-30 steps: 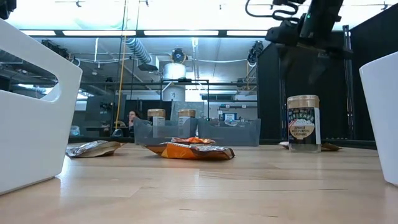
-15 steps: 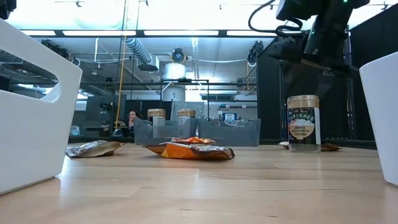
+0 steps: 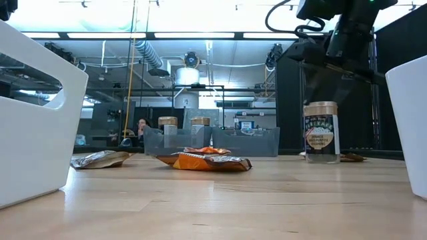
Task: Sort spices by type
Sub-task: Put the golden seasoning into the left black bin
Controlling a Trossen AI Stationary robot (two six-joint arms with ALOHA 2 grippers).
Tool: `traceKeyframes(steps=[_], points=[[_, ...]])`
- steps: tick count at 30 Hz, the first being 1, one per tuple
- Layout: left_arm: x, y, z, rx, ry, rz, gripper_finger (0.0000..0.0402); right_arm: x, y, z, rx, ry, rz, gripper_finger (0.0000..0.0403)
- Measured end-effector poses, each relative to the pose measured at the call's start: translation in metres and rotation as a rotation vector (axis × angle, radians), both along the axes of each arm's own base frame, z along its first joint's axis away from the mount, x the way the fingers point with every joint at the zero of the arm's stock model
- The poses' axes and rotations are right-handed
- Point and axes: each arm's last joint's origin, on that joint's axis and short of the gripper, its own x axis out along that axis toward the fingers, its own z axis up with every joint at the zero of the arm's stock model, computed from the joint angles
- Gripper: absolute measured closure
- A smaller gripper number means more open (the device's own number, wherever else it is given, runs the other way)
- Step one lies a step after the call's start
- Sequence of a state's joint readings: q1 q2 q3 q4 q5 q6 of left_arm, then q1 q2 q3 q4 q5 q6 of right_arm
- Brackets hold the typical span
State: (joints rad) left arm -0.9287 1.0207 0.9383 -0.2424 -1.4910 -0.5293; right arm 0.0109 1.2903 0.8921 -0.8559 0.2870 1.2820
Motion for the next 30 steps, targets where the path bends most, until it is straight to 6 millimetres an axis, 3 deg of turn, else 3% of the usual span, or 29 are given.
traceKeyframes(steps=[9, 14, 30], points=[[-0.0001, 0.0, -0.0004, 0.006, 0.004, 0.0, 0.0133, 0.0012, 0.0002, 0.0005, -0.012, 0.003, 0.054, 0.019], [-0.0002, 0.0002, -0.001, 0.013, 0.01, 0.0, 0.0133, 0.0038, 0.0003, 0.0013, -0.025, -0.012, 0.101, 0.0193], [-0.0002, 0.0002, -0.0012, 0.012, 0.011, -0.003, 0.0133, 0.007, -0.001, 0.0026, -0.024, -0.047, 0.098, 0.0042]])
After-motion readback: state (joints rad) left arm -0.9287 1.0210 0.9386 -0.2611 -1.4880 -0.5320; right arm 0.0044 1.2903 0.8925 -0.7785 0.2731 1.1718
